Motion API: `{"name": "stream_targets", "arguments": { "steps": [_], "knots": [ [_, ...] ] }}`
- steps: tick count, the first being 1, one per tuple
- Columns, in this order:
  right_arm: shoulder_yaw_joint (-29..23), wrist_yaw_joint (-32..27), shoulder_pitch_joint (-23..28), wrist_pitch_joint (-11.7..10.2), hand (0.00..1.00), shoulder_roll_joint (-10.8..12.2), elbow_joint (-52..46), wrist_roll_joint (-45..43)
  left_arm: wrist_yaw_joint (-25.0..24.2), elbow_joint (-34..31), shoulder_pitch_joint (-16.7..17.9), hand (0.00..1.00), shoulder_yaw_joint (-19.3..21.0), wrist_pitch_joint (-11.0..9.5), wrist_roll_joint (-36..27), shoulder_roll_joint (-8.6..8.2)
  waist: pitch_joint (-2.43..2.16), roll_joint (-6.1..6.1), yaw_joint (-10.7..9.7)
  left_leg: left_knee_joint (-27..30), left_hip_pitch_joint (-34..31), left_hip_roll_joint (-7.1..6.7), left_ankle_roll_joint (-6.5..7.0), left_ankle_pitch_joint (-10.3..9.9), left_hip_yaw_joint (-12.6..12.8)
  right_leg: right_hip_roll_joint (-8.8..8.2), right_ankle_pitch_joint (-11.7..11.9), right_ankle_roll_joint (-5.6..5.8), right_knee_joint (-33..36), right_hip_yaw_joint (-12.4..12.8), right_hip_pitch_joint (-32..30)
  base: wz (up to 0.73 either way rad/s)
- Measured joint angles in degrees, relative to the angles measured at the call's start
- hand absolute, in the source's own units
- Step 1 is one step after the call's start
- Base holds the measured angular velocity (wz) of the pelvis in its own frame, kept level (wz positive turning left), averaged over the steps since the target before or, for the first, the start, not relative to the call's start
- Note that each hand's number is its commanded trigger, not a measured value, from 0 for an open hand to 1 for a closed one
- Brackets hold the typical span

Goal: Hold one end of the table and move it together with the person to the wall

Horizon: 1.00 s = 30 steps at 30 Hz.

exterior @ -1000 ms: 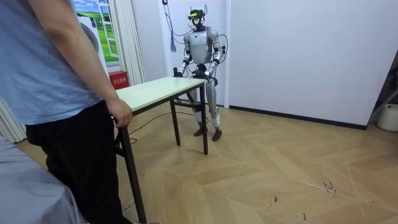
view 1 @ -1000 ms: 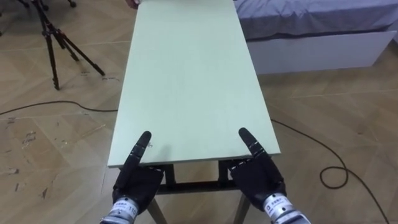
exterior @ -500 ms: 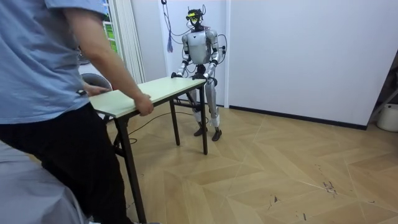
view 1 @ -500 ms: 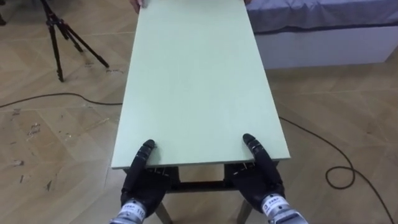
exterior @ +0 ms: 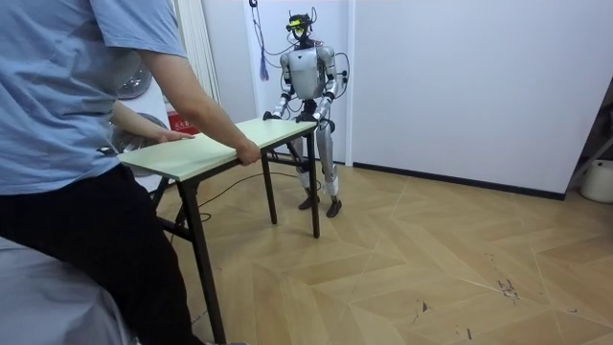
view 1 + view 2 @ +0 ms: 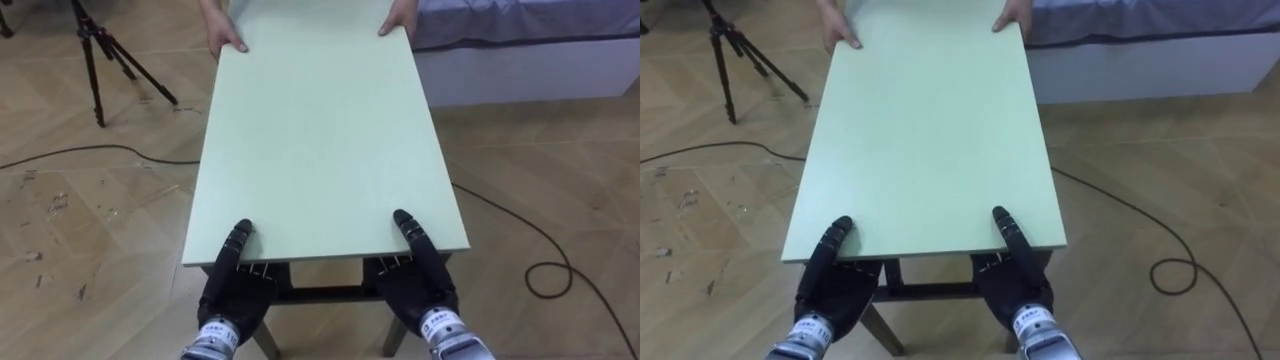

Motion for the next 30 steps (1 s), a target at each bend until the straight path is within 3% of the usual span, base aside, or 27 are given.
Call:
{"name": "stream_targets", "arguments": {
  "steps": [13,21,30],
  "knots": [
    [0.0,0.0,0.1,-0.9,1.0,-0.3,0.0,-0.3,0.0,0.3,0.2,1.0,-1.6,-1.0,0.9,-0.23,-0.03,0.08,0.1,0.1,0.1,0.04,0.0,0.0,0.1,0.03,0.0,-0.02,0.1,0.1,0.0,0.0],
    [0.0,0.9,0.2,-1.5,1.0,-0.9,-2.1,-0.3,-0.6,-1.5,0.5,1.0,-2.4,-1.9,0.7,-0.34,-0.48,0.7,0.1,1.1,-0.4,0.04,0.01,0.0,-0.1,0.0,0.0,-0.05,0.1,0.0,-0.1,0.0],
    [1.0,2.5,4.7,-3.5,1.0,-2.4,-7.1,-2.0,-1.0,-9.9,7.1,1.0,-3.3,-0.9,3.3,0.44,-0.75,0.63,-0.5,1.2,-1.8,0.09,0.13,0.1,0.1,-0.02,0.2,-0.27,1.1,0.2,-1.8,-0.01]
  ]
}}
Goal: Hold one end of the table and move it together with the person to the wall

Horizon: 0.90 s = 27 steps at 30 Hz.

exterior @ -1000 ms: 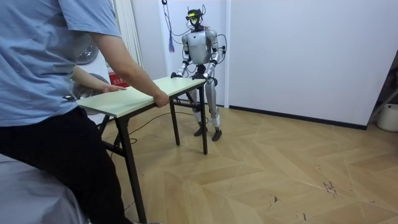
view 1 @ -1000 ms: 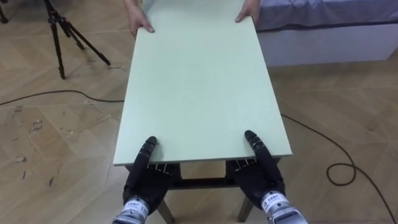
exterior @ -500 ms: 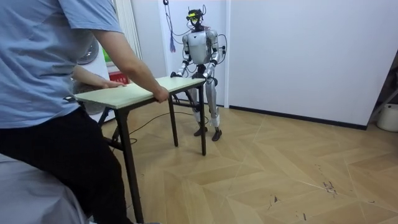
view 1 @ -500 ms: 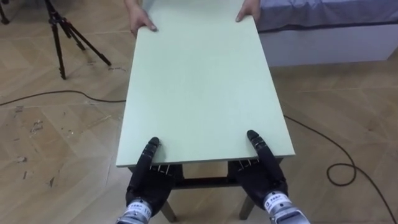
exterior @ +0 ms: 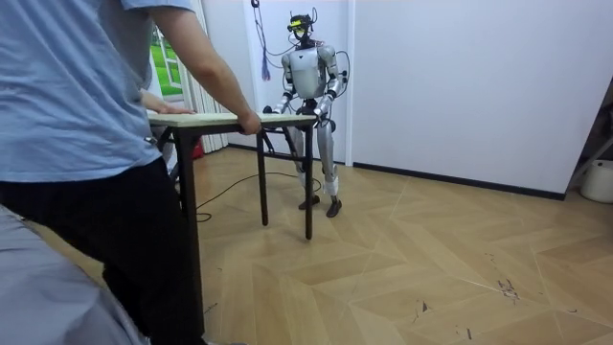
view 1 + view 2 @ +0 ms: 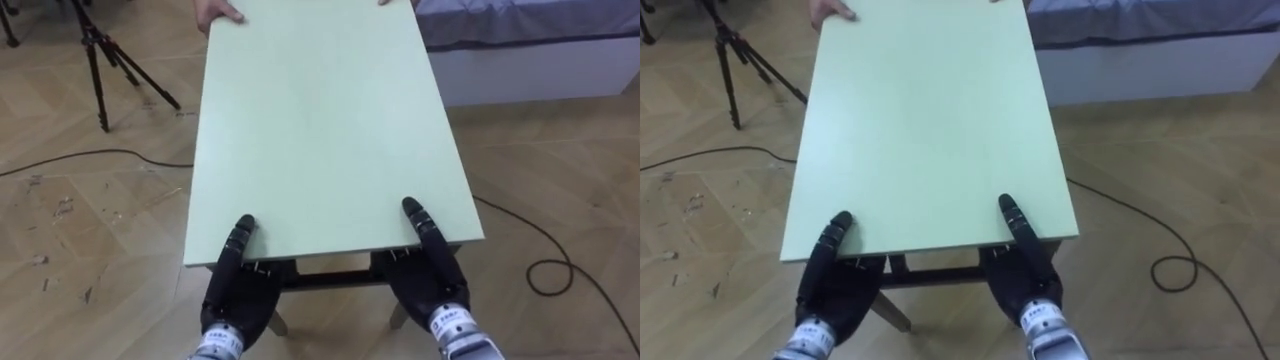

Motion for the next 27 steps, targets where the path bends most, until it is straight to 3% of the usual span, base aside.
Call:
{"name": "stream_targets", "arguments": {
  "steps": [4,9,19,25,27],
  "knots": [
    [-0.1,1.0,1.2,-0.9,1.0,-0.2,-1.2,-0.2,-0.1,-1.4,0.7,1.0,-0.5,0.2,0.7,-0.02,-0.3,-0.28,0.1,-0.1,0.0,0.02,0.0,0.0,0.0,0.04,0.0,0.0,-0.1,0.0,0.0,0.0],
    [0.3,1.2,4.4,-1.3,1.0,0.0,-5.9,-0.1,-0.1,-6.3,3.5,1.0,-0.6,-0.3,1.7,0.01,-0.36,-0.69,0.0,-0.3,-0.1,0.04,-0.01,0.0,0.0,0.03,0.0,0.02,-0.1,0.1,-0.1,-0.01],
    [1.9,1.7,5.7,-4.4,1.0,0.3,-6.2,0.6,-0.1,-6.4,3.7,1.0,-3.7,-4.6,2.2,0.48,-0.06,-1.87,0.0,-0.2,-1.1,0.05,-0.02,0.0,0.1,0.02,0.0,0.02,0.0,0.1,-1.1,0.0],
    [4.9,1.8,5.7,-7.0,1.0,-1.2,-6.5,2.6,-0.1,-6.4,4.3,1.0,-5.3,-7.3,2.0,0.95,0.06,-2.42,0.6,1.6,-2.5,0.13,-0.13,-0.1,0.1,0.11,0.0,-0.01,0.2,0.4,-1.7,0.0],
    [5.4,1.9,5.7,-7.5,1.0,-1.4,-6.5,3.2,-0.1,-6.4,4.3,1.0,-5.6,-7.4,1.9,0.98,0.08,-2.45,0.7,3.8,-3.7,0.41,-0.31,-0.8,0.0,0.22,0.0,-0.01,0.6,0.4,-1.9,0.0]
  ]
}}
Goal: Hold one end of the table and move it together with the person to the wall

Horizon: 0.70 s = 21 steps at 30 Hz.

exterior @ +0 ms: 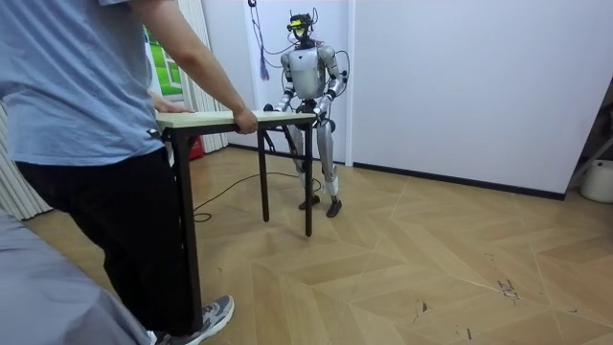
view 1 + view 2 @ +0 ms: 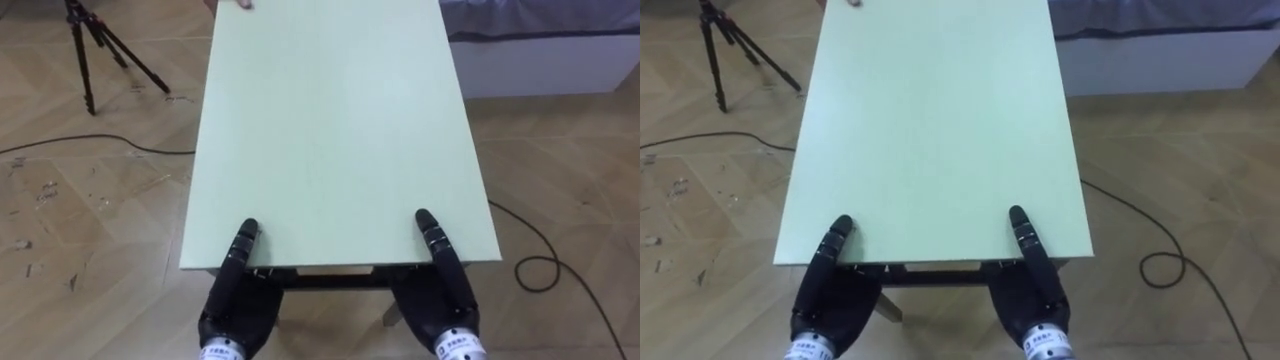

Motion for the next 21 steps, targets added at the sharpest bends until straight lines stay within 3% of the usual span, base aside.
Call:
{"name": "stream_targets", "arguments": {
  "steps": [2,6,8,9,12,14,16,17,18,19,20,21],
  "knots": [
    [0.9,0.1,0.0,-0.4,1.0,-0.8,0.0,0.9,0.0,0.0,0.0,1.0,-0.2,-0.2,-0.2,0.29,0.11,-0.17,0.8,4.3,-2.3,0.95,-0.5,-1.3,-0.2,0.59,0.0,-0.06,1.4,0.5,-0.9,-0.06],
    [1.0,0.8,0.2,-0.5,1.0,-0.9,0.0,1.0,0.0,0.0,0.1,1.0,-1.1,-0.9,-0.6,0.84,0.24,-0.39,1.5,13.0,-7.1,2.04,-0.78,-1.5,-0.6,1.29,-0.1,-0.34,2.9,1.8,-2.2,0.0],
    [1.0,1.0,0.3,-0.5,1.0,-1.0,0.0,0.9,-0.2,0.0,0.3,1.0,-1.3,-1.0,-0.8,0.87,0.22,-0.05,2.8,22.4,-12.4,3.49,-0.81,-1.5,-1.8,2.24,-0.3,-1.68,3.4,2.0,-3.1,-0.24],
    [1.0,1.1,0.5,-0.5,1.0,-1.0,0.0,0.9,-0.4,0.0,0.5,1.0,-1.5,-1.0,-0.8,0.89,0.21,-0.03,2.9,24.0,-13.3,3.79,-0.81,-1.5,-1.9,2.52,-0.6,-2.19,3.5,1.9,-3.3,-0.06],
    [1.0,2.2,1.9,-1.2,1.0,-1.4,0.0,0.8,-0.5,0.0,1.2,1.0,-2.1,-1.0,-1.1,1.12,0.28,0.65,3.3,30.5,-15.4,4.9,-1.05,-1.6,-3.5,3.08,-1.1,-3.29,4.1,0.1,-4.3,-0.03],
    [1.0,2.4,1.8,-1.2,1.0,-1.9,0.0,0.6,-0.8,0.0,1.8,1.0,-2.8,-0.8,-2.4,1.22,0.21,2.32,3.0,40.7,-13.2,5.86,-1.7,-2.1,-3.8,3.59,-1.2,-3.76,6.5,-1.9,-5.2,-0.15],
    [0.7,3.1,1.4,-1.2,1.0,-1.8,0.0,0.6,-1.3,0.0,1.4,1.0,-2.8,-0.7,-2.1,1.18,0.5,2.87,1.7,38.2,-9.5,6.16,-2.64,-3.1,-3.8,3.62,-1.1,-3.95,9.4,-3.0,-7.8,0.26],
    [0.2,3.4,1.2,-1.2,1.0,-1.6,0.0,0.6,-1.4,0.0,0.6,1.0,-2.8,-0.5,-2.3,1.37,0.55,2.89,1.3,31.6,-6.0,5.98,-3.41,-8.1,-3.9,3.2,-0.9,-3.93,11.5,-3.2,-10.4,0.32],
    [0.0,3.6,1.0,-1.1,1.0,-1.5,0.0,0.6,-1.3,0.0,0.1,1.0,-2.8,-0.4,-2.2,1.5,0.56,2.89,0.8,27.7,-4.7,5.69,-3.29,-10.4,-3.9,2.9,-0.7,-3.9,12.1,-3.4,-11.5,0.23],
    [-0.6,4.1,0.6,-1.1,1.0,-1.4,0.0,0.8,-1.3,0.0,-1.1,1.0,-3.1,-0.4,-2.2,1.8,0.69,3.34,0.6,20.8,-2.7,5.58,-2.7,-13.9,-3.4,2.8,0.1,-3.62,12.9,-3.7,-14.0,0.05],
    [-1.7,4.2,-0.6,-0.5,1.0,-1.2,0.0,0.6,-1.3,0.0,-2.6,1.0,-3.2,-0.7,-2.3,2.03,1.09,3.95,0.8,16.5,-2.4,5.58,-1.39,-16.2,-2.5,2.64,1.6,-3.56,13.9,-4.2,-16.8,-0.06],
    [-2.2,4.2,-1.2,0.0,1.0,-1.1,0.2,0.4,-1.2,0.1,-3.3,1.0,-3.2,-0.8,-2.4,2.22,1.16,4.03,0.7,16.0,-3.2,5.37,-0.02,-17.0,-2.2,2.27,2.2,-3.58,14.2,-4.6,-18.2,-0.23]
  ]
}}
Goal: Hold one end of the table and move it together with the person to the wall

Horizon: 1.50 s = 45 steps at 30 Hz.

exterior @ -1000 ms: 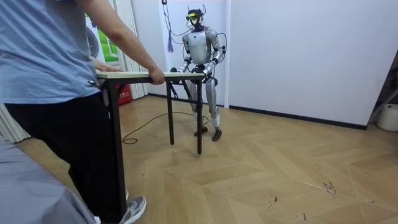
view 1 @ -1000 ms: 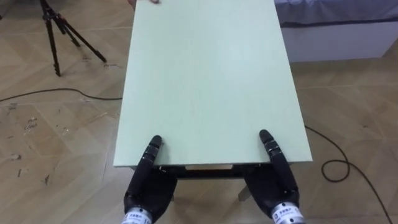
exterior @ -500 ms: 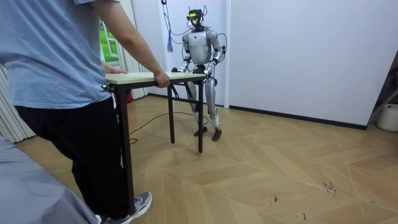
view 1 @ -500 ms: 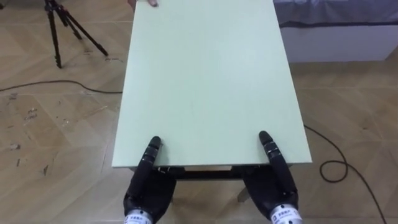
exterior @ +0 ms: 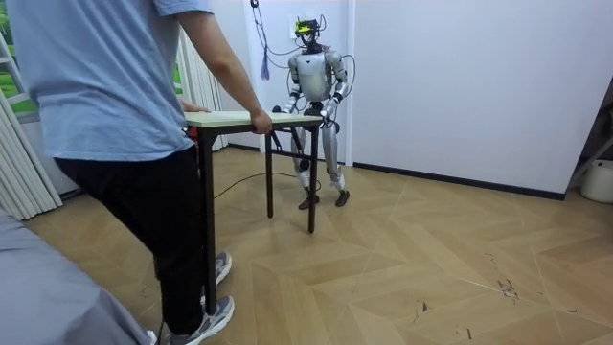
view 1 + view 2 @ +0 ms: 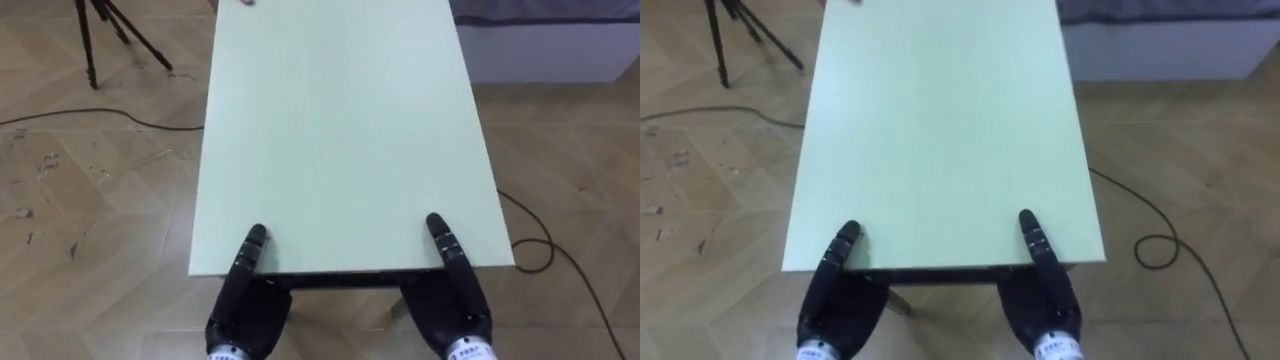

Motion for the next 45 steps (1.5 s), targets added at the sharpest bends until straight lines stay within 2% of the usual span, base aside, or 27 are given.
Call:
{"name": "stream_targets", "arguments": {
  "steps": [3,6,9,10,11,12,14,16,18,19,20,21,22,25,28,30,31,33,36,37,38,39,40,41,42,44,45],
  "knots": [
    [-2.4,0.6,-0.7,1.9,1.0,2.2,1.6,-2.4,0.3,0.9,-0.9,1.0,0.0,-0.4,0.0,0.3,0.16,-0.31,-1.4,1.6,-4.7,-3.24,2.88,2.1,0.7,-3.46,4.2,1.03,-1.7,-1.4,-2.5,-0.02],
    [-3.2,1.1,2.1,3.0,1.0,2.6,1.6,-3.6,0.2,1.1,1.1,1.0,-0.7,-0.2,0.1,0.37,0.14,-0.49,-3.3,-0.4,-5.1,-6.71,5.35,5.4,1.2,-5.83,8.6,2.77,-5.8,0.0,-1.5,0.12],
    [-3.5,1.2,4.1,3.9,1.0,2.3,1.6,-3.8,0.2,1.2,3.0,1.0,-1.6,-0.2,-0.1,0.63,-0.04,-1.04,-4.6,-2.2,-5.2,-9.02,7.47,8.1,2.3,-7.16,12.7,7.16,-8.4,3.8,-1.3,0.02],
    [-3.7,1.2,4.5,4.4,1.0,2.2,1.6,-3.7,0.2,1.2,3.3,1.0,-1.8,-0.1,-0.1,0.72,-0.09,-1.13,-5.5,-2.5,-5.9,-9.52,8.19,9.2,2.4,-7.44,15.1,9.9,-9.8,5.0,-1.3,0.21],
    [-3.7,1.2,4.7,4.6,1.0,2.4,1.6,-3.7,0.2,1.2,3.4,1.0,-1.8,-0.1,-0.1,0.9,-0.26,-1.45,-6.0,-2.9,-7.0,-9.76,8.84,10.5,3.2,-8.4,16.0,11.13,-9.3,5.5,-1.8,0.34],
    [-3.7,1.2,4.9,4.6,1.0,2.5,1.6,-3.7,0.2,1.2,3.3,1.0,-1.8,-0.1,0.2,0.99,-0.38,-1.73,-6.6,-3.1,-7.5,-9.62,9.13,11.2,4.6,-9.42,14.4,11.37,-6.2,5.7,-2.7,0.64],
    [-3.8,1.3,6.4,4.2,1.0,2.4,1.5,-1.9,0.9,1.3,2.8,1.0,-2.3,0.2,1.8,1.11,-1.1,-3.09,-7.5,-5.8,-7.7,-9.69,10.09,13.8,9.2,-13.47,4.5,10.59,12.4,7.1,-4.4,0.58],
    [-3.0,1.3,6.8,3.9,1.0,2.3,1.5,-1.0,0.9,1.2,3.0,1.0,-2.4,0.2,2.2,1.38,-1.28,-3.85,-6.9,-7.4,-7.1,-9.74,10.4,15.3,11.8,-15.51,-0.1,11.11,21.3,8.1,-0.5,-0.04],
    [-2.4,1.3,6.8,3.5,1.0,2.1,1.5,-0.4,0.9,1.2,3.1,1.0,-2.2,0.2,2.2,1.43,-1.3,-4.13,-5.4,-7.3,-7.4,-9.76,10.41,15.9,13.3,-16.59,-1.8,11.57,23.7,10.6,5.6,-0.4],
    [-2.0,1.3,6.5,3.3,1.0,1.9,1.5,-0.1,0.9,1.1,3.1,1.0,-1.9,0.3,2.2,1.46,-1.49,-4.86,-4.5,-6.8,-8.5,-9.91,10.44,16.2,14.6,-17.71,-1.9,11.63,24.1,12.1,9.5,-0.42],
    [-1.4,1.2,5.6,3.1,1.0,1.8,1.5,0.1,0.9,0.4,3.1,1.0,-1.5,0.3,2.1,1.6,-1.32,-5.75,-3.8,-6.2,-10.1,-10.12,10.23,16.8,15.2,-18.36,-1.4,11.86,22.2,13.6,13.5,-0.35],
    [-0.9,1.2,5.2,2.8,1.0,1.8,1.4,0.2,0.9,0.0,3.1,1.0,-1.2,0.3,2.0,1.75,-1.36,-6.35,-3.6,-5.8,-11.1,-10.24,10.09,17.2,15.5,-18.2,-0.5,11.96,20.4,14.2,15.3,-0.23],
    [-0.3,1.2,4.3,2.5,1.0,1.7,1.4,0.3,0.9,-0.4,2.8,1.0,-0.7,0.2,2.0,1.67,-1.12,-7.32,-3.2,-4.4,-13.2,-10.27,9.7,18.1,15.6,-17.82,-4.2,14.27,15.0,15.1,17.7,-0.08],
    [-0.1,1.2,3.5,2.3,1.0,1.2,1.4,0.3,0.9,-1.1,2.8,1.0,-0.7,0.2,2.1,1.66,-1.01,-7.57,-2.9,-3.5,-17.0,-8.48,8.42,20.6,13.4,-14.89,-8.3,14.5,9.6,15.1,18.1,0.01],
    [0.0,1.4,2.4,2.3,1.0,1.9,1.3,0.5,1.0,-2.9,2.6,1.0,-0.2,0.2,2.1,3.17,-0.94,-9.91,-3.0,-3.3,-21.4,-7.79,7.98,23.5,13.0,-13.83,-14.2,14.13,4.4,15.2,17.8,0.13],
    [0.3,1.4,1.6,2.1,1.0,2.0,1.3,0.6,1.0,-3.0,1.8,1.0,-0.1,0.2,2.1,3.18,-0.91,-10.02,-3.2,-3.2,-23.9,-7.2,7.56,25.6,11.9,-12.48,-16.4,13.18,1.9,14.9,17.4,0.18],
    [0.3,1.4,1.0,2.2,1.0,2.2,1.6,0.8,1.0,-3.0,1.4,1.0,0.1,0.4,2.1,3.23,-0.86,-9.94,-3.0,-3.4,-25.1,-6.07,7.1,26.8,11.4,-11.07,-17.0,12.32,0.6,14.8,16.9,-0.05],
    [0.3,1.4,0.4,2.4,1.0,2.6,2.7,0.9,1.0,-3.0,1.4,1.0,0.6,0.6,2.2,3.37,-0.74,-9.77,-1.8,-4.5,-25.5,-4.29,6.27,28.9,11.1,-8.91,-17.0,11.49,-1.3,13.2,16.7,-0.13],
    [0.3,1.4,0.5,2.5,1.0,2.6,3.6,1.5,1.4,-2.8,1.4,1.0,0.3,1.1,2.5,3.89,-0.36,-8.32,-1.5,-10.0,-24.5,-2.63,5.33,34.6,8.9,-5.42,-15.6,8.52,-2.3,10.9,16.5,0.18],
    [0.4,1.5,0.8,2.4,1.0,2.6,3.5,1.5,1.4,-2.8,1.5,1.0,0.3,1.1,2.6,3.97,-0.44,-7.45,-1.5,-14.0,-23.8,-2.17,4.47,38.0,7.7,-3.94,-14.7,7.67,-2.6,10.2,15.6,0.08],
    [0.4,1.5,1.0,2.3,1.0,2.6,3.5,1.7,1.4,-2.7,1.5,1.0,0.0,0.9,2.7,3.97,-0.47,-6.37,-1.0,-19.8,-22.4,-1.56,1.91,42.3,6.7,-2.28,-13.5,6.64,-2.9,10.0,14.3,0.0],
    [0.4,1.7,1.2,2.2,1.0,2.5,3.5,1.9,1.4,-2.7,1.5,1.0,-0.2,0.9,2.8,4.0,-0.51,-6.17,-0.7,-22.0,-21.7,-1.32,-0.03,44.0,6.4,-1.97,-13.2,6.25,-2.8,9.7,13.6,-0.15],
    [0.3,1.8,1.5,1.9,1.0,2.4,3.6,2.2,1.4,-2.6,1.6,1.0,-0.6,0.8,2.8,3.99,-0.39,-6.17,0.0,-19.9,-21.7,-1.1,-0.55,42.9,6.2,-2.95,-12.5,5.31,-2.4,8.1,12.5,-0.41],
    [0.6,1.8,1.5,1.9,1.0,2.1,3.8,2.2,1.4,-2.4,2.2,1.0,-0.5,0.7,2.7,3.96,-0.3,-6.28,1.2,-11.9,-22.4,-1.07,1.4,37.2,6.1,-4.07,-11.5,5.18,-2.5,6.2,12.1,-0.53],
    [0.9,1.7,1.5,1.9,1.0,1.8,3.9,2.2,1.4,-2.4,2.6,1.0,-0.7,0.6,2.5,3.84,-0.25,-6.13,1.6,-7.7,-22.5,-0.96,1.54,33.9,6.1,-4.35,-10.9,5.13,-2.8,5.8,12.1,-0.58],
    [1.6,1.5,1.7,1.8,1.0,1.4,3.8,1.6,1.4,-2.4,4.0,1.0,-0.5,-0.1,2.0,3.1,-0.13,-4.87,0.5,7.1,-22.2,-0.69,1.73,22.7,5.1,-4.88,-9.5,4.69,-3.1,2.3,12.1,-0.16],
    [1.6,1.4,1.7,1.8,1.0,1.4,3.8,1.6,1.4,-2.4,4.0,1.0,-0.4,-0.1,2.1,3.15,-0.05,-4.56,0.1,9.9,-21.7,-0.3,1.69,20.4,4.8,-4.87,-9.3,4.52,-3.0,1.4,12.0,0.11]
  ]
}}
